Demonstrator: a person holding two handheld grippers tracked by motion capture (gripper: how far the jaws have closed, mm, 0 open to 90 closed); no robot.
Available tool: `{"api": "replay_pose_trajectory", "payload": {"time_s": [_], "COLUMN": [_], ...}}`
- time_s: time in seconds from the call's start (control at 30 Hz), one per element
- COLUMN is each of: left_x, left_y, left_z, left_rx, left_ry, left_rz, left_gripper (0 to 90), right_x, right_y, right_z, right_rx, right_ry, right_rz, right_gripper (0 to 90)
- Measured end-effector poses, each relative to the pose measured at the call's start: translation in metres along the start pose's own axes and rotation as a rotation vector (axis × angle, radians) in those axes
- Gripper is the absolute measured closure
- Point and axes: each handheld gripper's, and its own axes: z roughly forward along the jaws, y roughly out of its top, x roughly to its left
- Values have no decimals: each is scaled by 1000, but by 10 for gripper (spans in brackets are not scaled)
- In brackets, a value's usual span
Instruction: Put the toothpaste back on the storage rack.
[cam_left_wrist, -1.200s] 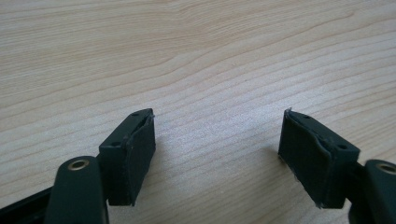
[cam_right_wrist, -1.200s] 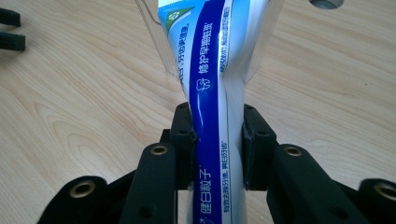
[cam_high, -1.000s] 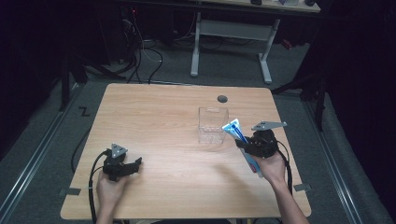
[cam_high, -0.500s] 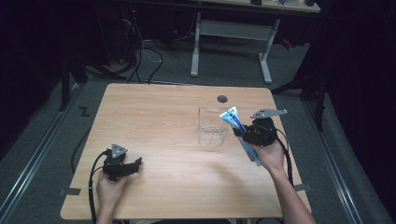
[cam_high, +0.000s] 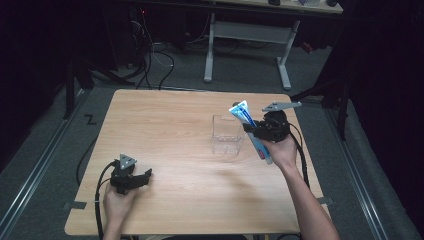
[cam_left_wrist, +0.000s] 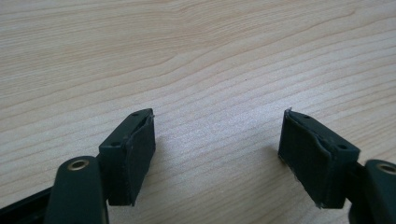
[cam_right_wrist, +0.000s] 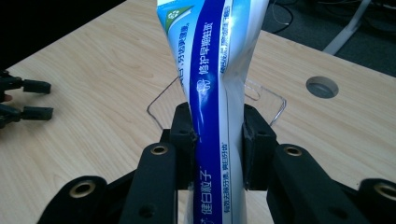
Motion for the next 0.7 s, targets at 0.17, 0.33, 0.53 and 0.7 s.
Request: {"api": "replay_pose_trajectory", "payload": {"time_s": [0.17,0.33,0.53,0.7], "left_x": [0,0,0,0], "left_y": [0,0,0,0], "left_z": [0,0,0,0], "left_rx": [-1,-1,-1,-1], "left_ry": [3,3,3,3], "left_rz": [4,4,4,4], "left_gripper": [274,274,274,274], "right_x": [-1,-3,-5,-5], "right_y": [9,20,31,37], "right_z": [7,12,17,25], "right_rx": [-10,-26,-44,-41], "right_ry": [3,-7,-12,-17], "right_rz": [5,-1,3,8], "right_gripper": [709,709,710,709]}}
